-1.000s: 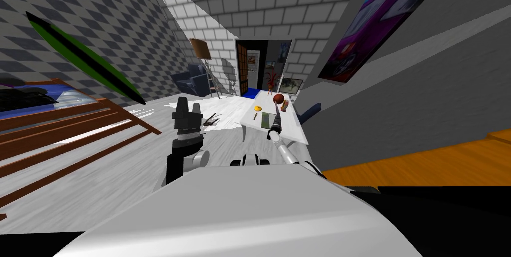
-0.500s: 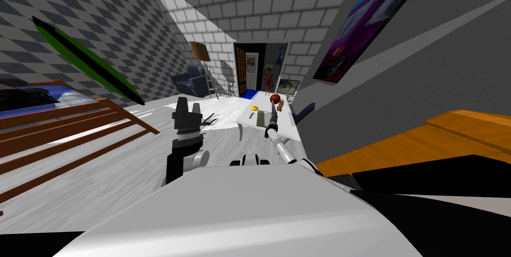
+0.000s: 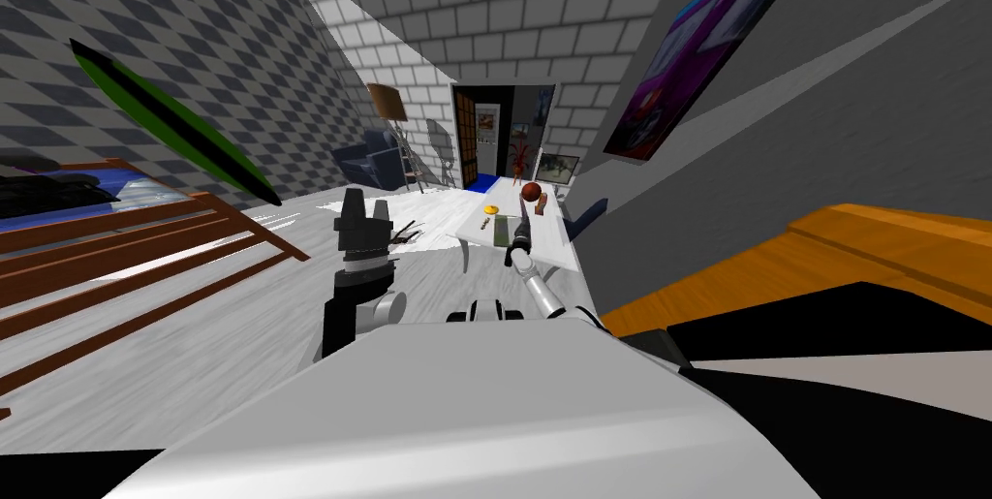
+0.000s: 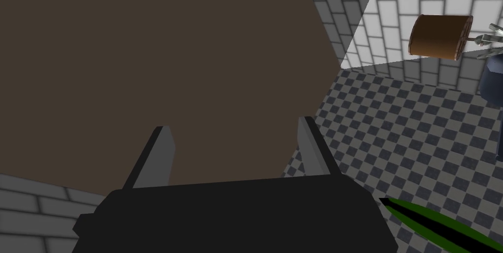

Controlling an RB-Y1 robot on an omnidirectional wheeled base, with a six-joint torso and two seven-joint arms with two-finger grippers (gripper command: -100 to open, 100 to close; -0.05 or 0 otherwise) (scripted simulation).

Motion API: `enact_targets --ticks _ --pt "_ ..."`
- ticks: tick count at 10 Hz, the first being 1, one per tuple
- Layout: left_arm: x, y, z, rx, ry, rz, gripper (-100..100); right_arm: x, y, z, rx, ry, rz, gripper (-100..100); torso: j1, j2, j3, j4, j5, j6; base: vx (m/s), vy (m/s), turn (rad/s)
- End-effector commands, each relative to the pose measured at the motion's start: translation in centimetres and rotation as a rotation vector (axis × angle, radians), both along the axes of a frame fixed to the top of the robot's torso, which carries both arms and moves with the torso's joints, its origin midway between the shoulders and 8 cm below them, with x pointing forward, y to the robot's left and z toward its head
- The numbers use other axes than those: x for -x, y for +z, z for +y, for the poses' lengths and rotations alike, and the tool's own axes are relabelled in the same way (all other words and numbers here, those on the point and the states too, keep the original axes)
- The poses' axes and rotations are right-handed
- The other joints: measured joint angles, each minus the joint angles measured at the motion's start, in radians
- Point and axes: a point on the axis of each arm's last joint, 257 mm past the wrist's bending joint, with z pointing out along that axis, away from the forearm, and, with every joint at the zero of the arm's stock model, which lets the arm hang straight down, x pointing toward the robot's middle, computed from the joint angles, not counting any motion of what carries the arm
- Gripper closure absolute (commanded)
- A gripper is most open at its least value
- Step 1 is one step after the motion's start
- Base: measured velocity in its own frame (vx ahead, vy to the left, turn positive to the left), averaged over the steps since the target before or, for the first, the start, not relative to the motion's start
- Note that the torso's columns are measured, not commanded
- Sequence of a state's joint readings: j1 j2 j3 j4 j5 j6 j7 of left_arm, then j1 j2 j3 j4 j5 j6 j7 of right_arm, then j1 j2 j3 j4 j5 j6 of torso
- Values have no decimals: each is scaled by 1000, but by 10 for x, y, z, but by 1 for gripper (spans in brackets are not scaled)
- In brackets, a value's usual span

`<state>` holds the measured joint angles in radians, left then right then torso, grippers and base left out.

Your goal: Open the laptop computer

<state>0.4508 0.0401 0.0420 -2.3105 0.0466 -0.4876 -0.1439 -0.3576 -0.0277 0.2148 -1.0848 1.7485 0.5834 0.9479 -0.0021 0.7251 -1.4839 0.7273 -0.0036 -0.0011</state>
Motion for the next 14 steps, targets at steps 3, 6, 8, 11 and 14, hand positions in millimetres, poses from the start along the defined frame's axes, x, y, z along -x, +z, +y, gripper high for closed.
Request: enact_targets --ticks 3,6,8,11,14 --pt "0 0 0 0 0 0 0 7 1 0 60 -6 -9 100 -3 8 5 4 0 3 21 17 34" --pt "0 0 0 0 0 0 0 23 -12 -11 151 -30 2 100 2 1 1 -3 -1 -1 51 69 57" --pt "0 0 0 0 0 0 0 28 -16 -14 182 -37 5 100 -6 1 1 -2 -2 4 20 63 52" --pt "0 0 0 0 0 0 0 45 -27 -22 271 -54 12 100 -9 7 4 5 0 8 44 53 46" --pt "0 0 0 0 0 0 0 63 -38 -28 333 -72 22 100 -1 14 9 11 3 2 34 24 24"
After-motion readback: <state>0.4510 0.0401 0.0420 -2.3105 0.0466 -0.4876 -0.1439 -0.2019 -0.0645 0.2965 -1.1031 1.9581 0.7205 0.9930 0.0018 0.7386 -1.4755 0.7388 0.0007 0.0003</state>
